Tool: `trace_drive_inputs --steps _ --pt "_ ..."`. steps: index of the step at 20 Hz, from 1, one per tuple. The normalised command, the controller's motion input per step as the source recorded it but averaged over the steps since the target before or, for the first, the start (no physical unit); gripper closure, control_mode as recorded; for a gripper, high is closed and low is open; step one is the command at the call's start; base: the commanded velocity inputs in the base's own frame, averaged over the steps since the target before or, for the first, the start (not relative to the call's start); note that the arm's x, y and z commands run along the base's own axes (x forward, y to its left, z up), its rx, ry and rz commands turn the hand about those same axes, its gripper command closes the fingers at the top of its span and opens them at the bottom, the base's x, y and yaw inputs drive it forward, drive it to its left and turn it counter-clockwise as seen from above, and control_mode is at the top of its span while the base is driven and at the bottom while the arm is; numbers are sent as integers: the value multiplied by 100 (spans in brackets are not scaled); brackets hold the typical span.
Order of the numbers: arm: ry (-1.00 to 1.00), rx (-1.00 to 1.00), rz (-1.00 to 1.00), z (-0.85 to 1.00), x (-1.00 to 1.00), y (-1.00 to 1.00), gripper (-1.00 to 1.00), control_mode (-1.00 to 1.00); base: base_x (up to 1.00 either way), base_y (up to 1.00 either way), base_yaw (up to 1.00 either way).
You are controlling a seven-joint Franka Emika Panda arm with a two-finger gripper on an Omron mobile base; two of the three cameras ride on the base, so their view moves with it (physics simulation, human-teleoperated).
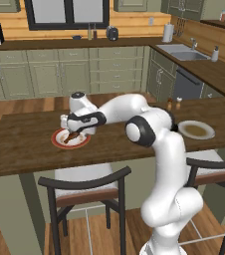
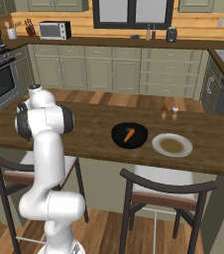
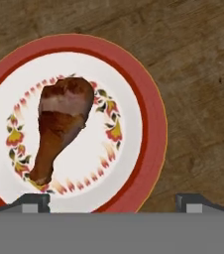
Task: Pick the chicken drumstick and carrot from their plates and place them in the bowl. Then put the bowl in the fridge.
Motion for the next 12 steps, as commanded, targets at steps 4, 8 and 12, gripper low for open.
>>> trace_drive_inputs --steps 4,8,12 --pt "3 0 -12 -9 55 18 -100 -100 0 0 0" --pt "2 0 -11 -4 46 8 -100 -100 0 0 0" --pt "2 0 -8 -20 38 7 -100 -100 0 0 0"
